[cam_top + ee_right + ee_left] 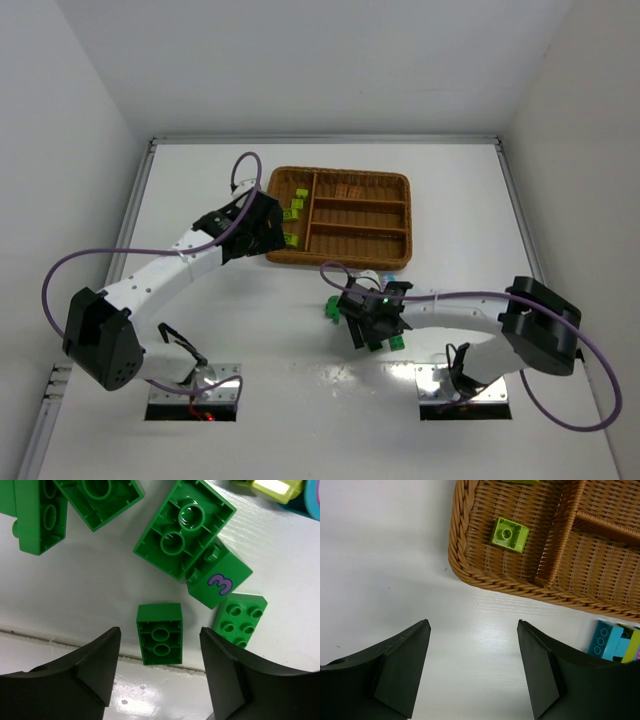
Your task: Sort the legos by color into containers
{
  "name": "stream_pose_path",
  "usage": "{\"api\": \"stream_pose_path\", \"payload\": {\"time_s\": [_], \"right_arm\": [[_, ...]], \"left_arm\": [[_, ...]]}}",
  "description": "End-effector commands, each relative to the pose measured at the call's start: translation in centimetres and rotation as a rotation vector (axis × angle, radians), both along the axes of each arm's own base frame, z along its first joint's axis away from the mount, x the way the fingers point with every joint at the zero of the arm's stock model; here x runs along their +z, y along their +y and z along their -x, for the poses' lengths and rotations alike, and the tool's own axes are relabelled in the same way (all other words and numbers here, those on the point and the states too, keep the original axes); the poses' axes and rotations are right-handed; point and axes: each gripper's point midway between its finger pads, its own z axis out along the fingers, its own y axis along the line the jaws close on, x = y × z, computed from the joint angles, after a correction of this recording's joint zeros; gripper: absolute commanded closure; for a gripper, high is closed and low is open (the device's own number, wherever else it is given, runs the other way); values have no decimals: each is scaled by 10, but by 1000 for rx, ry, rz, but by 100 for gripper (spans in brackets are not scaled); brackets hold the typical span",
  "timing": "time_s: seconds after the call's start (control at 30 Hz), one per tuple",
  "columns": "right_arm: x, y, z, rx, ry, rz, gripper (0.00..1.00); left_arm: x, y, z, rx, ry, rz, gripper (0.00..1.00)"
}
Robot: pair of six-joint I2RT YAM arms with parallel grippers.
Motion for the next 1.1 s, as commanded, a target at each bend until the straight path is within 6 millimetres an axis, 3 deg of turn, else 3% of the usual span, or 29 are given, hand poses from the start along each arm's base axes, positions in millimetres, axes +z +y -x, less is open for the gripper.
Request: {"api": "stream_pose_path", "payload": {"time_s": [0.0, 0.2, 0.43, 0.53, 0.83, 1.07], "right_arm": [[-2, 10, -5, 6, -12, -32, 35], [-14, 9, -3, 17, 9, -11, 44], [-8, 3, -6, 10, -13, 12, 67], [4, 3, -9, 6, -37, 4, 72], [48, 14, -29, -1, -127, -16, 74], [86, 36, -79, 21, -242, -26, 74]], "left_arm": [[5, 0, -5, 2, -18, 10, 23], [2, 1, -3, 2, -10, 5, 23], [2, 1, -3, 2, -10, 5, 23], [2, 1, -3, 2, -10, 5, 23], [2, 1, -3, 2, -10, 5, 23], [5, 3, -4, 8, -22, 2, 23]]}}
